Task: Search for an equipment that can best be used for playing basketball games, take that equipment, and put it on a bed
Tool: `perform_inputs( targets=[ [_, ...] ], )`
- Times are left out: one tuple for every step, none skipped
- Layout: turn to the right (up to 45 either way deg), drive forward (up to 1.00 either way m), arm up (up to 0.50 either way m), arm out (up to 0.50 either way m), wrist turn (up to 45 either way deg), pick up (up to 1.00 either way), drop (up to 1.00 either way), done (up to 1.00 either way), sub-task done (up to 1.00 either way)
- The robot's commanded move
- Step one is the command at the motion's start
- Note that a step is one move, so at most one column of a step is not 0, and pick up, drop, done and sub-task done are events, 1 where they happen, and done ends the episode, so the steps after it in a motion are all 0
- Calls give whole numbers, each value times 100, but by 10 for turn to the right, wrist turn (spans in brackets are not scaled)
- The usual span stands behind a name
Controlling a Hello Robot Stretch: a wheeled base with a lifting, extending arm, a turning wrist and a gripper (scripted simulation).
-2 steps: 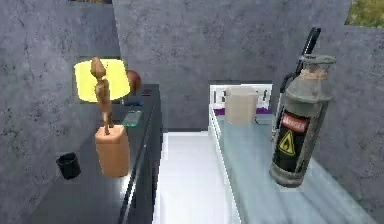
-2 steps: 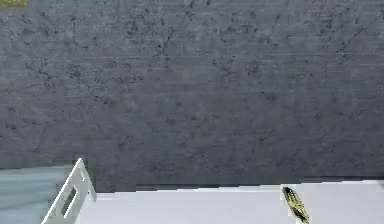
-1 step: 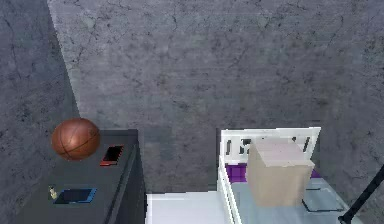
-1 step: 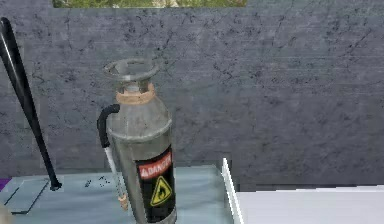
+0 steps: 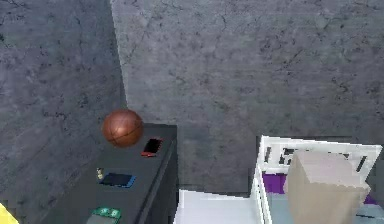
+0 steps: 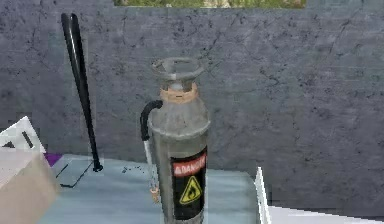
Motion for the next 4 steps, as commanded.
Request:
perform_inputs(
  targets=[
    [0,15,0,0,0,0,0,0,0],
    [-450,0,0,0,0,0,0,0,0],
    [-450,0,0,0,0,0,0,0,0],
    [-210,0,0,0,0,0,0,0,0]
  ],
)
